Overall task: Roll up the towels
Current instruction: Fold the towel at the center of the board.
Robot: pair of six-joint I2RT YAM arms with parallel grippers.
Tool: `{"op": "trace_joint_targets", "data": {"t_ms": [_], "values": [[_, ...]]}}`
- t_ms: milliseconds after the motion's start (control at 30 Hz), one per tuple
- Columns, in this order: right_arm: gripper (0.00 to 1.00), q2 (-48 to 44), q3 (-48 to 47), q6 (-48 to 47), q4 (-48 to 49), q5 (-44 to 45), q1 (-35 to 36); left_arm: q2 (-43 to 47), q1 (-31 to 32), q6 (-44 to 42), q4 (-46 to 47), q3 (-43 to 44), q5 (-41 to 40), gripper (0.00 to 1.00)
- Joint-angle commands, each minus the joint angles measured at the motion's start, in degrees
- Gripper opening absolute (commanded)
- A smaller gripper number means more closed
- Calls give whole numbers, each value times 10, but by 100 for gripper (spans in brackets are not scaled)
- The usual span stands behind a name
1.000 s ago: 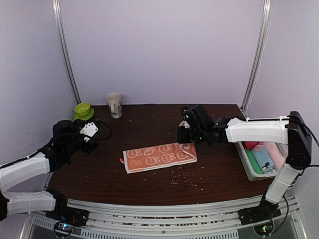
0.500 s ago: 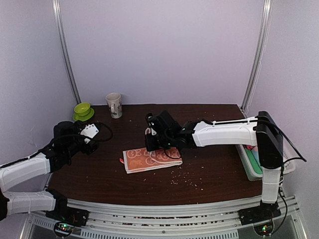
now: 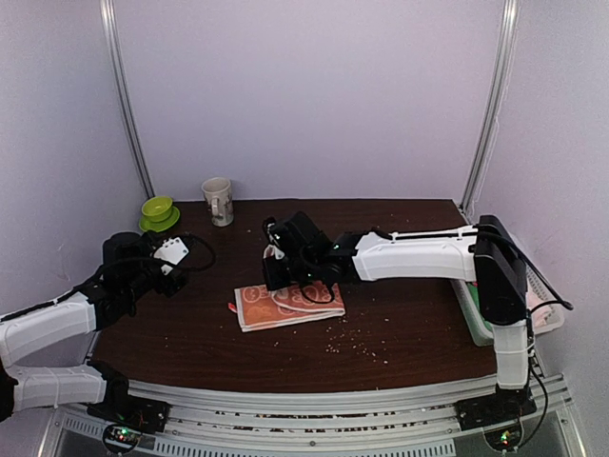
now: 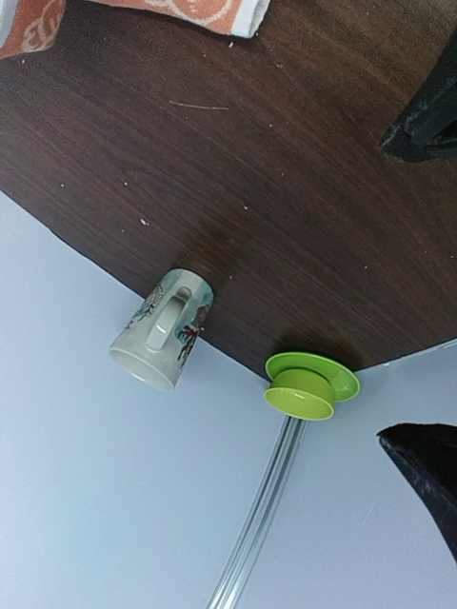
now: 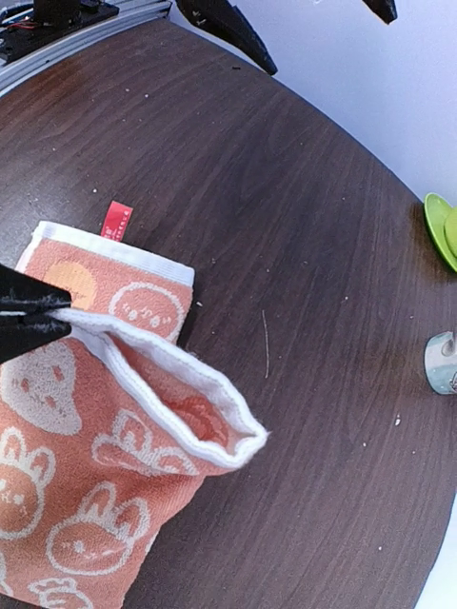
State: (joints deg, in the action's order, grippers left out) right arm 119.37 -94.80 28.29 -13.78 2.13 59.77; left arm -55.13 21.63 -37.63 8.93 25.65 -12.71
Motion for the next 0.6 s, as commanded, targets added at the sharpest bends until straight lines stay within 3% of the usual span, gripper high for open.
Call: {"op": "trace_joint_targets", "data": {"t_ms": [0, 567], "values": [[0, 10, -33, -18, -16, -11, 3, -6, -2, -3, 25, -4, 0, 98], [0, 26, -60, -80, -84, -54, 7, -12, -2, -1, 22, -4, 2, 98]]}}
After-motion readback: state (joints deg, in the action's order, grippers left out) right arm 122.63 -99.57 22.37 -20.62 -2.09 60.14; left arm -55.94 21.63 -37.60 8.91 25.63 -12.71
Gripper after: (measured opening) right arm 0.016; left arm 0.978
